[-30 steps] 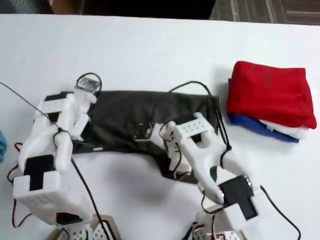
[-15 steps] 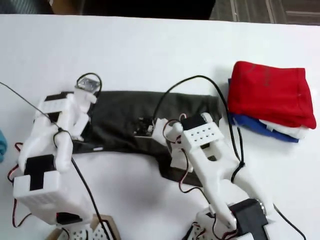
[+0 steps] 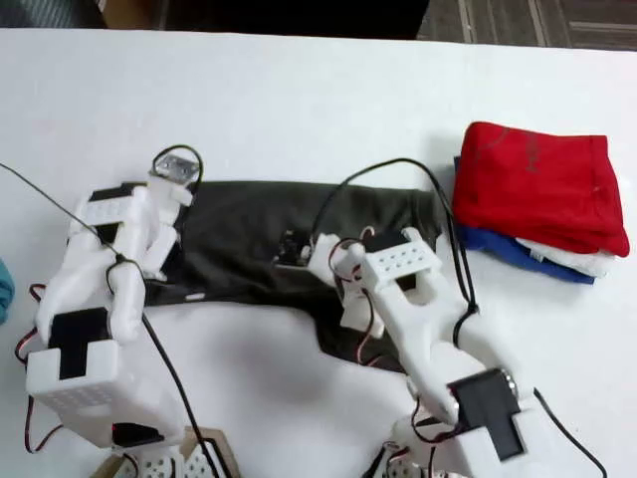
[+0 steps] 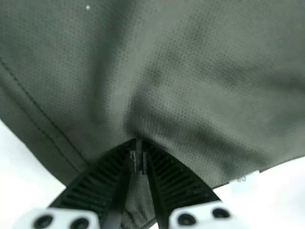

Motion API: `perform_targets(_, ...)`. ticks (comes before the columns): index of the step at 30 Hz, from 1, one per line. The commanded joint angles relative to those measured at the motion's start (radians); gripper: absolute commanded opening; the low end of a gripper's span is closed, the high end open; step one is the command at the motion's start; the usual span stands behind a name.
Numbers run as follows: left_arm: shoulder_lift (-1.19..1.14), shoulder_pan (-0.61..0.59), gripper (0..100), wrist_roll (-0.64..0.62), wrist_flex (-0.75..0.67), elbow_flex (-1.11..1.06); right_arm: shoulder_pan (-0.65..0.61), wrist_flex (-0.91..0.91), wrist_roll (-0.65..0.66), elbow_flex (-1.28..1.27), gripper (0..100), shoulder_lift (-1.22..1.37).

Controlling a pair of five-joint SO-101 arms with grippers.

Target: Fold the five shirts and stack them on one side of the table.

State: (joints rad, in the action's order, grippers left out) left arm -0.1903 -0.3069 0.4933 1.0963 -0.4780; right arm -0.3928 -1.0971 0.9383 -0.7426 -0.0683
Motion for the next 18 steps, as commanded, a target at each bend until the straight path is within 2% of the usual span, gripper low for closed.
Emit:
perform_targets(1,-0.006,0.006,3,0.002,-0.020,-0.004,0.024,0.015,-0.002,0.021,11.1,0.035)
perform_targets(3,-0.006,0.006,3,0.002,-0.020,-0.004,0.024,0.015,-0.005,0.023,2.4,0.033)
perform_targets(4,-0.006,0.006,3,0.002,-0.020,-0.004,0.024,0.015,-0.006,0.023,1.2,0.033)
perform_targets(8,-0.006,0.006,3,0.002,-0.020,-0.004,0.035,-0.005,-0.006,0.021,2.0,0.015)
perform_targets(18,-0.006,0.008,3,0.002,-0.020,-0.002,0.025,-0.177,-0.006,0.014,2.1,-0.239)
